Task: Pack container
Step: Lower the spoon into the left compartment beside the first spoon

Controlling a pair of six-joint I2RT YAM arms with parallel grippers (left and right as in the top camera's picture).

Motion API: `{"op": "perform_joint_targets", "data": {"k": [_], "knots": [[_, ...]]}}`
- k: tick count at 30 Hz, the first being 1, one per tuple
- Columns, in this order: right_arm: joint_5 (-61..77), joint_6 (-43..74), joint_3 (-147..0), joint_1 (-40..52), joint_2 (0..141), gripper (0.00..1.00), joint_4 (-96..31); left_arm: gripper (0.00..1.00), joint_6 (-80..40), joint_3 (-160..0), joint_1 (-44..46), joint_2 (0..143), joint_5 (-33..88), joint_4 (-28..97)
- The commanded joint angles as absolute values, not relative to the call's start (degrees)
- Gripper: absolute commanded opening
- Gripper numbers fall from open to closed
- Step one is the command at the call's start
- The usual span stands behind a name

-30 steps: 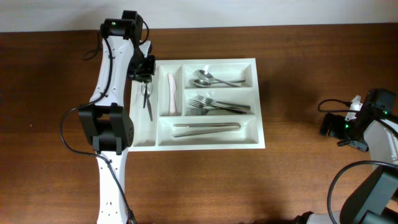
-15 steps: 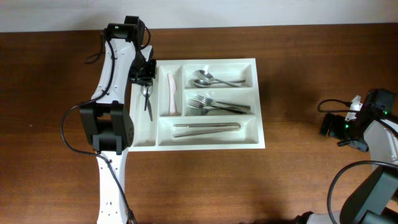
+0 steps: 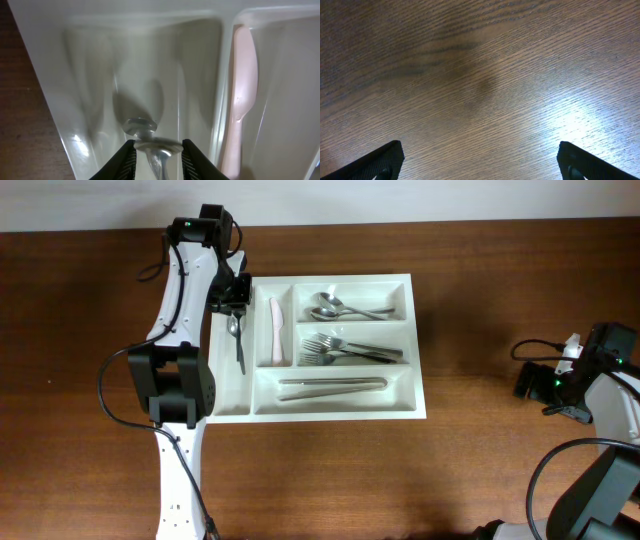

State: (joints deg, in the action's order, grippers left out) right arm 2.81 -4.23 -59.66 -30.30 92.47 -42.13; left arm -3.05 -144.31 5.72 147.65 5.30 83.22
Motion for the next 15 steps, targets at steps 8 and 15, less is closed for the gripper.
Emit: {"op": "perform_joint_targets", "data": {"k": [8, 15], "knots": [[2.31, -3.57, -59.53, -30.41, 91.5, 0.98, -42.15, 0.32, -2.96, -144.03, 5.78, 148.4, 4.6, 82.19], [2.31, -3.57, -59.53, -30.41, 91.5, 0.99, -42.15, 0.37, -2.09, -144.03, 5.67, 148.4, 2.94, 82.41]]}}
